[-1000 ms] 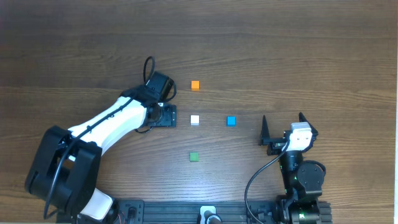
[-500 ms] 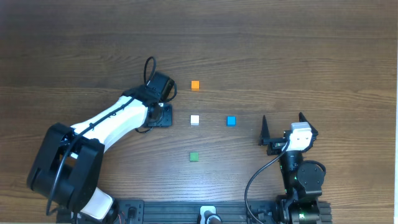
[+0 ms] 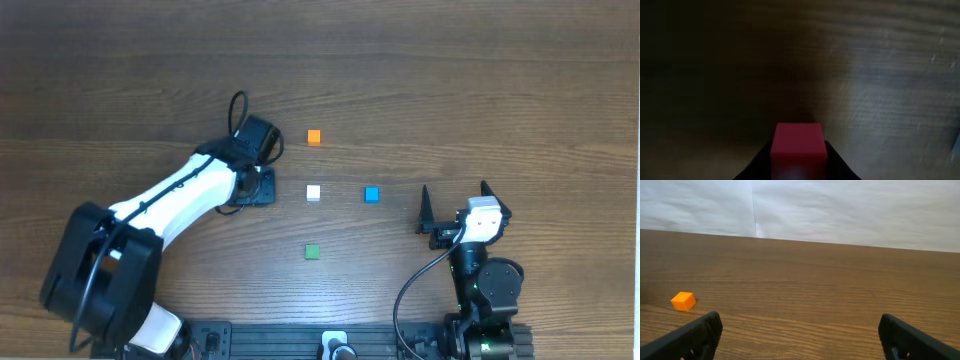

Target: Stack Cubes

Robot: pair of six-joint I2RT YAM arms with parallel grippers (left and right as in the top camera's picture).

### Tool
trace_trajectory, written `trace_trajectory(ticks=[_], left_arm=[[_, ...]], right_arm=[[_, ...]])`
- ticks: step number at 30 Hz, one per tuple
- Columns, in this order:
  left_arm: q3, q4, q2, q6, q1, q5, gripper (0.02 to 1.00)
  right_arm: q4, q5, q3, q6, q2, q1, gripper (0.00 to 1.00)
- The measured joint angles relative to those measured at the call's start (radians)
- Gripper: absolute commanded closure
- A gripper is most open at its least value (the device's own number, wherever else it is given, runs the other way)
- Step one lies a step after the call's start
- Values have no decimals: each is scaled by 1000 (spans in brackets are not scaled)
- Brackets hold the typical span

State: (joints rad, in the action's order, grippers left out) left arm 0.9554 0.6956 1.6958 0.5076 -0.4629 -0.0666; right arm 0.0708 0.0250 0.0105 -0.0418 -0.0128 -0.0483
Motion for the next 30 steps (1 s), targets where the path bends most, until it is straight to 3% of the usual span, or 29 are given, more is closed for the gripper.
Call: trace_trajectory(ticks=[4,9,30], left_arm=[[108,133,-36,62,-64,-58,978],[278,153,-39,111,-176,-95,978],[328,119,134,253,-285,-68,980]], right_arm=[[0,0,0,0,0,0,7],[0,0,0,0,0,0,7],[0,0,0,0,0,0,7]])
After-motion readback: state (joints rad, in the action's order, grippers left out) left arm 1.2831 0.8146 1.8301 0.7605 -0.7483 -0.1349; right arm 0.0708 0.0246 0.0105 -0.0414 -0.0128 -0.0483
